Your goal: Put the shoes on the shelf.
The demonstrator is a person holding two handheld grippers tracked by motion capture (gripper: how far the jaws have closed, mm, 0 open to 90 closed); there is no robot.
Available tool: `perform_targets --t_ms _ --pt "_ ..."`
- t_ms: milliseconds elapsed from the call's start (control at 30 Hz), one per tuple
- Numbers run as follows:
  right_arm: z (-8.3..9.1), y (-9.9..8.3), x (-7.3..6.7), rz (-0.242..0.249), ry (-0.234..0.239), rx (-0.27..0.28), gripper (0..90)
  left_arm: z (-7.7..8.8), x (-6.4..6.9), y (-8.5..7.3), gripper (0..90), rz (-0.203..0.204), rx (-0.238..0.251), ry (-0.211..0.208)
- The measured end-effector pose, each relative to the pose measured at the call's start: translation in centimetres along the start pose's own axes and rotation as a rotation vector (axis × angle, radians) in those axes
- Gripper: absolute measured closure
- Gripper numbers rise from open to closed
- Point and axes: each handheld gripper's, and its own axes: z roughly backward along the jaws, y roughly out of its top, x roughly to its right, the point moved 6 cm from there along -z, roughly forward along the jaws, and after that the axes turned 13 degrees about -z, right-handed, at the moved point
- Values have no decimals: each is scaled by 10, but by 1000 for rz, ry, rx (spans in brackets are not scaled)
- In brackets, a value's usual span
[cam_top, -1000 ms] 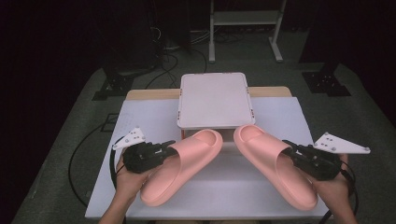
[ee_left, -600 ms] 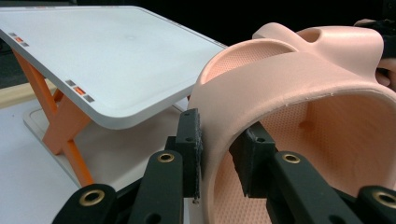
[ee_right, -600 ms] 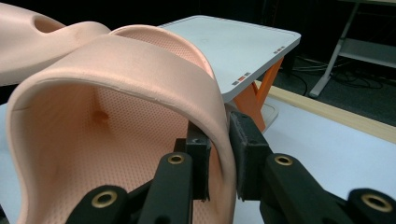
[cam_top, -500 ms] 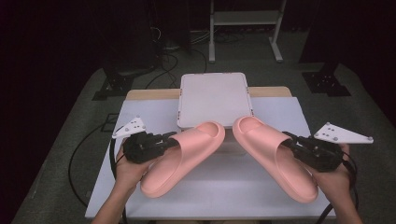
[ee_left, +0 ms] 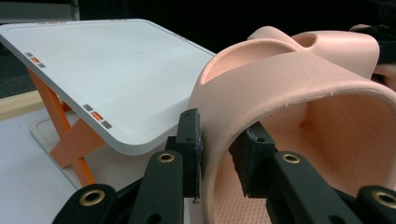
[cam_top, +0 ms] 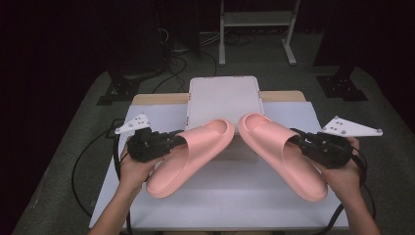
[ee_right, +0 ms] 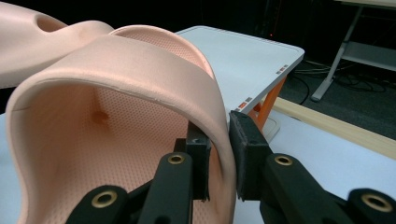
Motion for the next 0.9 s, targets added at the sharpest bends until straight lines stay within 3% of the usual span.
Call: perform_targets --t_ms 900 --pt "-22 19 11 -31 -15 -18 779 -12 -23 13 731 16 -6 20"
